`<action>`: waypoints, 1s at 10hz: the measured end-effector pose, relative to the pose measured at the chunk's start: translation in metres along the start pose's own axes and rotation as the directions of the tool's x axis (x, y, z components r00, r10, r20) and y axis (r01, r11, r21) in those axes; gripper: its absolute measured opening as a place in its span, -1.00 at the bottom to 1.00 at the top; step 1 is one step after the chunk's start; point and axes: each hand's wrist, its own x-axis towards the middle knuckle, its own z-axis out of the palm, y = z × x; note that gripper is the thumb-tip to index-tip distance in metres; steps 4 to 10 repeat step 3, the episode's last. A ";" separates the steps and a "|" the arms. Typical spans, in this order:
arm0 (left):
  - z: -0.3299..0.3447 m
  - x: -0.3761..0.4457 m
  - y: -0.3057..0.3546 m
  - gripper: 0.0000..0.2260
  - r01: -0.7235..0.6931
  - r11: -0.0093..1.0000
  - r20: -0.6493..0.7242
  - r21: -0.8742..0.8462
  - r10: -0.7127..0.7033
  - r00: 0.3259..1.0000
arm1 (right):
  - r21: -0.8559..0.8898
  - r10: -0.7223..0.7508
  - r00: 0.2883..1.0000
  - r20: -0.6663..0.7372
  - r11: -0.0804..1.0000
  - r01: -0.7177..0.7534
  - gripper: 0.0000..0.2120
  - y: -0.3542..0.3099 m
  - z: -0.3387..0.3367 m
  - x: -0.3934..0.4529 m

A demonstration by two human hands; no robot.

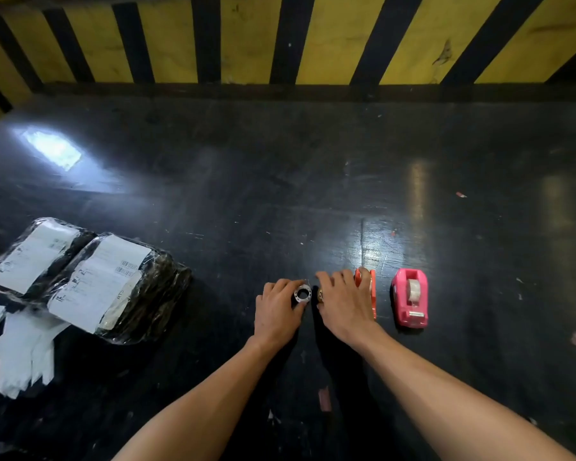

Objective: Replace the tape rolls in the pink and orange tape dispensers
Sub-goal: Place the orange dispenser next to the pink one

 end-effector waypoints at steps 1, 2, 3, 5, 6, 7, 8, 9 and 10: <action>-0.002 -0.002 0.001 -0.56 0.024 0.999 0.015 -0.037 -0.023 1.000 | 0.033 -0.005 0.999 -0.044 0.999 0.007 -0.44 0.000 -0.006 -0.005; -0.006 0.000 0.005 -0.43 0.052 0.994 0.069 -0.099 -0.046 0.997 | 0.088 0.021 0.988 -0.155 0.996 -0.007 -0.51 0.004 -0.015 -0.011; -0.010 -0.007 0.009 -0.37 0.126 0.972 0.086 -0.199 -0.111 0.990 | 0.135 0.055 0.971 -0.231 0.991 -0.024 -0.60 0.003 -0.025 -0.023; -0.010 -0.007 0.009 -0.37 0.126 0.972 0.086 -0.199 -0.111 0.990 | 0.135 0.055 0.971 -0.231 0.991 -0.024 -0.60 0.003 -0.025 -0.023; -0.010 -0.007 0.009 -0.37 0.126 0.972 0.086 -0.199 -0.111 0.990 | 0.135 0.055 0.971 -0.231 0.991 -0.024 -0.60 0.003 -0.025 -0.023; -0.010 -0.007 0.009 -0.37 0.126 0.972 0.086 -0.199 -0.111 0.990 | 0.135 0.055 0.971 -0.231 0.991 -0.024 -0.60 0.003 -0.025 -0.023; -0.010 -0.007 0.009 -0.37 0.126 0.972 0.086 -0.199 -0.111 0.990 | 0.135 0.055 0.971 -0.231 0.991 -0.024 -0.60 0.003 -0.025 -0.023; -0.010 -0.007 0.009 -0.37 0.126 0.972 0.086 -0.199 -0.111 0.990 | 0.135 0.055 0.971 -0.231 0.991 -0.024 -0.60 0.003 -0.025 -0.023; -0.010 -0.007 0.009 -0.37 0.126 0.972 0.086 -0.199 -0.111 0.990 | 0.135 0.055 0.971 -0.231 0.991 -0.024 -0.60 0.003 -0.025 -0.023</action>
